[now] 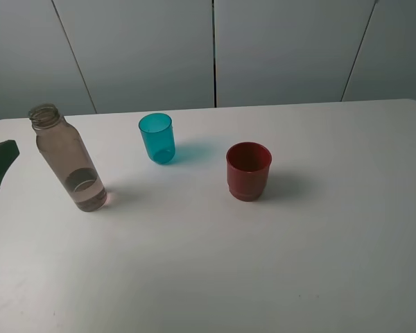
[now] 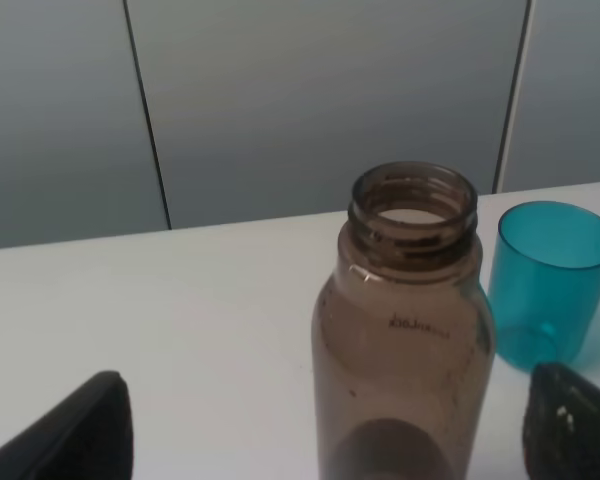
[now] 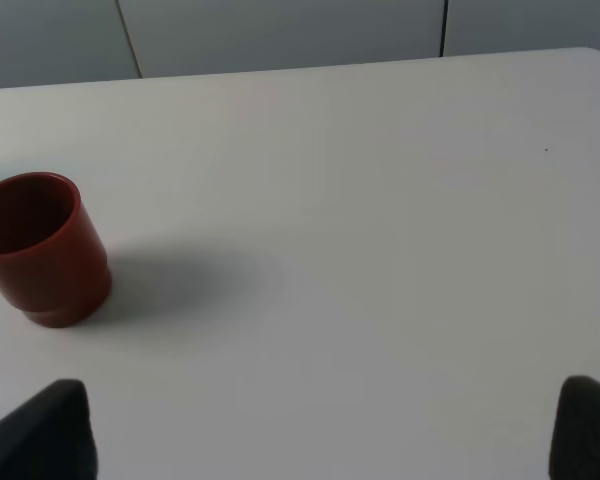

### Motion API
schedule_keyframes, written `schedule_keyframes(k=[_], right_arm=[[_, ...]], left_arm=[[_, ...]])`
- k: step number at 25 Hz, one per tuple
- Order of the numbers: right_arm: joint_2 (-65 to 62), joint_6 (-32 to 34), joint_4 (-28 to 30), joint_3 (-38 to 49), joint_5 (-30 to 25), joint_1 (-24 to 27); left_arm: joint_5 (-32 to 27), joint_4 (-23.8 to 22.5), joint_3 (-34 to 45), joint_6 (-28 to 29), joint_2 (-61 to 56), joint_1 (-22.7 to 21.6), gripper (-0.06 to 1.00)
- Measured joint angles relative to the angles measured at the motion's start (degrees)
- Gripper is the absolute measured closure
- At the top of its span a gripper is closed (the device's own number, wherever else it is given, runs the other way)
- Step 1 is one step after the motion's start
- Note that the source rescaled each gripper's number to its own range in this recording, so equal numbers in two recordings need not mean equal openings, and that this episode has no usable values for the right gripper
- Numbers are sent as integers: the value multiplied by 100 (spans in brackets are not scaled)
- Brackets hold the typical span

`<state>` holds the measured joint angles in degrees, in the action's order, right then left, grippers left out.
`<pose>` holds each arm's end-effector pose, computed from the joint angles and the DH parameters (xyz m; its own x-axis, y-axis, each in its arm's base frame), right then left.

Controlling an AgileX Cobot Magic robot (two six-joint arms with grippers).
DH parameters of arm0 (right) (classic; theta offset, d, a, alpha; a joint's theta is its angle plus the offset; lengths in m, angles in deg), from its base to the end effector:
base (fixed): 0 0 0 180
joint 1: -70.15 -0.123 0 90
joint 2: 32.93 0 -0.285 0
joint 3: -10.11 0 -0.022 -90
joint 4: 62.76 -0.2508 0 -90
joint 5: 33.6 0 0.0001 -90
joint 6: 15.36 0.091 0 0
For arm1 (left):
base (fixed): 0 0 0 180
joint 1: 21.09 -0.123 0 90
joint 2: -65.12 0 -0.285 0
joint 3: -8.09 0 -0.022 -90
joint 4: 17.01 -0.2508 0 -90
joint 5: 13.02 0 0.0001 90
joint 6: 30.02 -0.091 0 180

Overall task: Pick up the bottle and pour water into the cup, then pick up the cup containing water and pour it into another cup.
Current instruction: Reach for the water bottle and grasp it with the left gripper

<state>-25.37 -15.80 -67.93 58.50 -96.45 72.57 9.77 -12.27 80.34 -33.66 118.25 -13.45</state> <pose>-0.0072 0.0076 0.2755 -0.4805 0.0538 -0.8753 -0.0120 0.9976 0.0679 0.1341 -0.0151 0.2037 -0.2185 0.0164 -0.9757 0.0991 0.9951 -0.0054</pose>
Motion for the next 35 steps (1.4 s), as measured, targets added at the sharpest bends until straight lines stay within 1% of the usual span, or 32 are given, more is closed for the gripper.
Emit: schedule_keyframes(k=[4,7,9,14,19,22,27,29,35], right_arm=[[0,0,0,0,0,0],[0,11,0,0,0,0],[0,11,0,0,0,0],[0,11,0,0,0,0],[0,11,0,0,0,0],[0,11,0,0,0,0],[0,11,0,0,0,0],[0,11,0,0,0,0],[0,11,0,0,0,0]], left_arm=[[615,-200,40,49,501,10,-6],[1264,-507,197,194,917,10,-6],[1673,-631,237,215,1193,10,-6],[2181,-696,242,195,1855,10,-6],[3014,-706,242,195,2520,10,-6],[3342,-740,242,151,2963,10,-6],[4348,-763,242,27,3696,10,-6],[4551,-763,231,16,3989,10,-6],[4635,-885,-167,-17,4754,10,-6]])
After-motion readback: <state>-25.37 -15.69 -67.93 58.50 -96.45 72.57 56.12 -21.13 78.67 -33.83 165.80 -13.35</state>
